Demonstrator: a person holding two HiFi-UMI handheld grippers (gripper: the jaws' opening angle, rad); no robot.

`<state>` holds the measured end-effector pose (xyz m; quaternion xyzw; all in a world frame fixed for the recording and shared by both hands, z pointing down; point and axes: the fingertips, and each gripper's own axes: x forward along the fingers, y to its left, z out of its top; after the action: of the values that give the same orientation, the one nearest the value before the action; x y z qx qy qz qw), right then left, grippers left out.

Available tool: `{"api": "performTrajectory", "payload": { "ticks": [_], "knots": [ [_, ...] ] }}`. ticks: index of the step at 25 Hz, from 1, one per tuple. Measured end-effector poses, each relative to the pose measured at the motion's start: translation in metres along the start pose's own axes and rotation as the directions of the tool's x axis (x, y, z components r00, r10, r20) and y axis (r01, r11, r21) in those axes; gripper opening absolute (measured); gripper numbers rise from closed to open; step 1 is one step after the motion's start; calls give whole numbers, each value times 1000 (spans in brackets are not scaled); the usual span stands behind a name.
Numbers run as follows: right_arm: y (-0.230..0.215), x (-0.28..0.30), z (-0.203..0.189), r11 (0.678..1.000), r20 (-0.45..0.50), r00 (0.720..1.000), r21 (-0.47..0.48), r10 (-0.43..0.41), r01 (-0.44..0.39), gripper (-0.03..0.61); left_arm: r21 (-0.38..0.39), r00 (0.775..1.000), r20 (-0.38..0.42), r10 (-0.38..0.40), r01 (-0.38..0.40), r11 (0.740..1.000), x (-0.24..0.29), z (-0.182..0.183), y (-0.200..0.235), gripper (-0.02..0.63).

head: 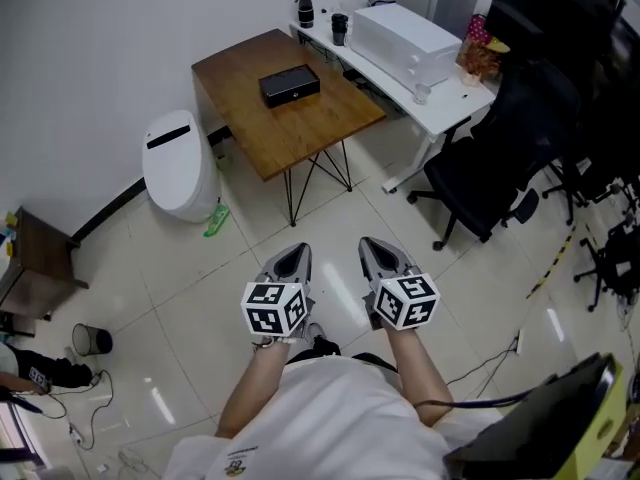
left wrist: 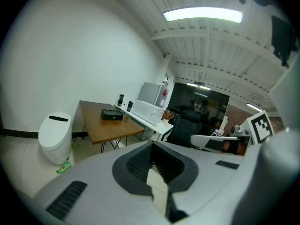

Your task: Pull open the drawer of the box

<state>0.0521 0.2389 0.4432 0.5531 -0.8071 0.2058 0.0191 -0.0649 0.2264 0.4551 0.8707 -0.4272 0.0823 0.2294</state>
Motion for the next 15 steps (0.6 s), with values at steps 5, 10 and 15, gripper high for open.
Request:
{"api": "performTrajectory", "payload": {
  "ticks": [5, 10, 15],
  "knots": [
    [3, 31, 10, 1000, 0, 1000, -15, 0, 0, -14, 11, 1000, 7, 3, -3, 1000, 15, 19, 28, 3],
    [-2, 56, 13, 1000, -21, 1000, -26, 11, -11, -14, 1, 1000, -2, 25, -25, 1000, 34, 31, 53, 3],
    [-15, 94, 25, 999, -24, 999, -33, 32, -33, -14, -13, 999, 1, 42, -42, 999, 61, 43, 73, 3]
  ]
}}
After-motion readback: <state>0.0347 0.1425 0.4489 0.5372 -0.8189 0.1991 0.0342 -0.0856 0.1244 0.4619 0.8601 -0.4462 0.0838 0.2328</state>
